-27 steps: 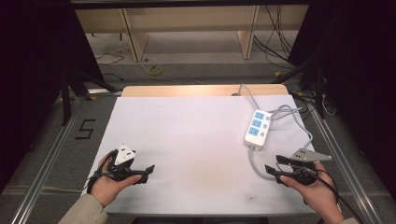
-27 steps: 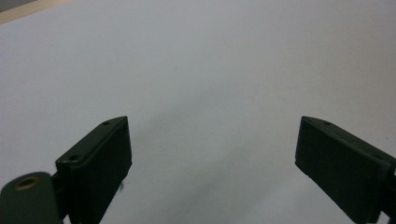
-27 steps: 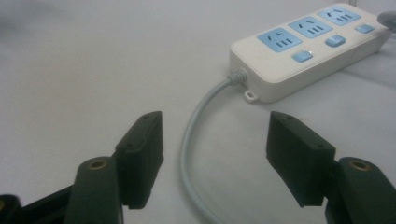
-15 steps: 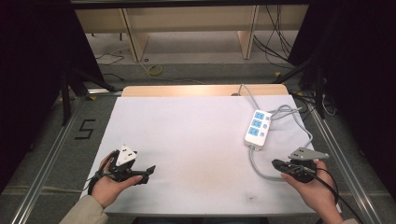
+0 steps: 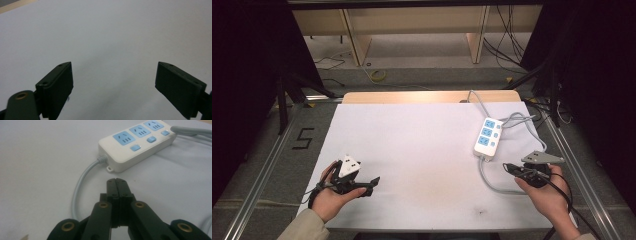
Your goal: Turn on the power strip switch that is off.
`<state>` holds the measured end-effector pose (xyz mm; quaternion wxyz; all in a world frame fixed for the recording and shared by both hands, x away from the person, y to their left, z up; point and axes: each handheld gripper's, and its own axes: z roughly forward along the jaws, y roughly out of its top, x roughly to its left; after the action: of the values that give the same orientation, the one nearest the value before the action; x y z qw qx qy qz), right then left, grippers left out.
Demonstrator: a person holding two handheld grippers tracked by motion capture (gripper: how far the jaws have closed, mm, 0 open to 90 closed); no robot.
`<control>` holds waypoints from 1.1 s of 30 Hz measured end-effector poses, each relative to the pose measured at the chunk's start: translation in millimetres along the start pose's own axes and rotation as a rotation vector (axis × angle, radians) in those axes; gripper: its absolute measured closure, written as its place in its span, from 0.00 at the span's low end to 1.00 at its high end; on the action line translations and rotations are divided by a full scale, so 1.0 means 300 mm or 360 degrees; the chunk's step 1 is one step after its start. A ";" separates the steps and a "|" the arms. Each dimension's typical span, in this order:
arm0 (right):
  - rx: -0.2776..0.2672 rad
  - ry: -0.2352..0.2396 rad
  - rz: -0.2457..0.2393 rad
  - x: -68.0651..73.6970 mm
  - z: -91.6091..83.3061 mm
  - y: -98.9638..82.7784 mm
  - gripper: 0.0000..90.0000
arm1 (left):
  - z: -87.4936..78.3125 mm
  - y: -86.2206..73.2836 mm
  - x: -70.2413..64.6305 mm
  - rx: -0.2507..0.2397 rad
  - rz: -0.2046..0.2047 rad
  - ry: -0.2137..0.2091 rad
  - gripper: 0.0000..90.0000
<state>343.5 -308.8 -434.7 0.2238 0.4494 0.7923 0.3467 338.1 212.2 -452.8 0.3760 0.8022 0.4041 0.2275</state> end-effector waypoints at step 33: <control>0.0012 -0.0076 0.0019 -0.029 0.055 0.059 1.00 | 0.004 0.001 -0.002 0.0007 0.0008 -0.0004 0.16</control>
<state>368.6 -304.3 -432.0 0.2390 0.4631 0.7854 0.3340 338.6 211.1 -453.3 0.3742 0.8044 0.4020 0.2266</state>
